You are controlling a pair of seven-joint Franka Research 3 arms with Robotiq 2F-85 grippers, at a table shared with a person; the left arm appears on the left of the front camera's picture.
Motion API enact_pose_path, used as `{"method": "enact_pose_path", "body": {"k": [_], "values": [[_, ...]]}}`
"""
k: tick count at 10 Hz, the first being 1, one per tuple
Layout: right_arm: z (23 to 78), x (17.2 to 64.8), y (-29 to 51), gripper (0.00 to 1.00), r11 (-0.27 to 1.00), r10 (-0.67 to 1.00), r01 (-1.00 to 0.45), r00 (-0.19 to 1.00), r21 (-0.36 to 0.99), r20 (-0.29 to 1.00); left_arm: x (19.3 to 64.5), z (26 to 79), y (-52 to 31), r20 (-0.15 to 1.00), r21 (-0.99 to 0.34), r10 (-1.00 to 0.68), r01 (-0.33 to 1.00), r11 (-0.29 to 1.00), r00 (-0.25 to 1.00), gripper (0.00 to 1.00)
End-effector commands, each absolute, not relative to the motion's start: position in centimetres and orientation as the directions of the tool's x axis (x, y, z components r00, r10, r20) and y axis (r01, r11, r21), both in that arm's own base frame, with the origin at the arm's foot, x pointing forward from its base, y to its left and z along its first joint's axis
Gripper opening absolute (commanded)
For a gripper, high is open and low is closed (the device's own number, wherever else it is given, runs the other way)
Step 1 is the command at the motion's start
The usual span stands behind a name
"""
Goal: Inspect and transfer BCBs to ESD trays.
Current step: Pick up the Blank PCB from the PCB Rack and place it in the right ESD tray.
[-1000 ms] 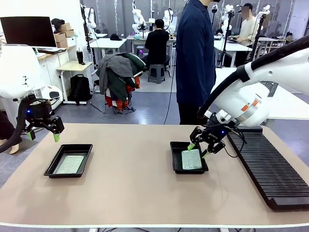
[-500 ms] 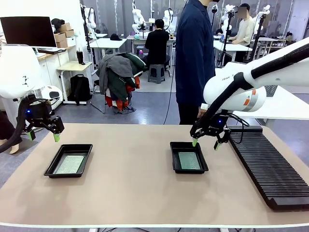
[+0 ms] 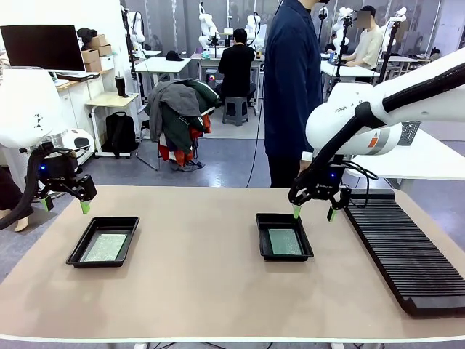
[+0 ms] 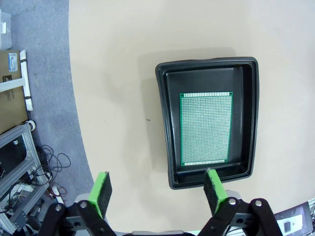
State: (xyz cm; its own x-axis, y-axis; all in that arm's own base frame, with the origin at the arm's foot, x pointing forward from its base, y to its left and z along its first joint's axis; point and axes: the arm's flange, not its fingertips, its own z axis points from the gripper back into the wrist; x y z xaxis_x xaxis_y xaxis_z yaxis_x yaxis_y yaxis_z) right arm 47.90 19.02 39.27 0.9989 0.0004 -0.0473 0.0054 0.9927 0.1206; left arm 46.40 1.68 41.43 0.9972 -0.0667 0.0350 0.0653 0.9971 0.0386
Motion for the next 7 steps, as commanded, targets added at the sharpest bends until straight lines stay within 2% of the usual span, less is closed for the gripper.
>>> {"method": "enact_pose_path", "body": {"k": [1,7], "values": [[39.13,47.85,18.96,1.0,0.993,-0.002,0.008,0.999,0.12,-0.05,46.38,41.29,1.77,0.04,0.039,-0.064,0.063,0.997,0.997,1.0],[39.13,47.85,18.96,1.0,0.993,-0.002,0.008,0.999,0.12,-0.05,46.38,41.29,1.77,0.04,0.039,-0.064,0.063,0.997,0.997,1.0]]}}
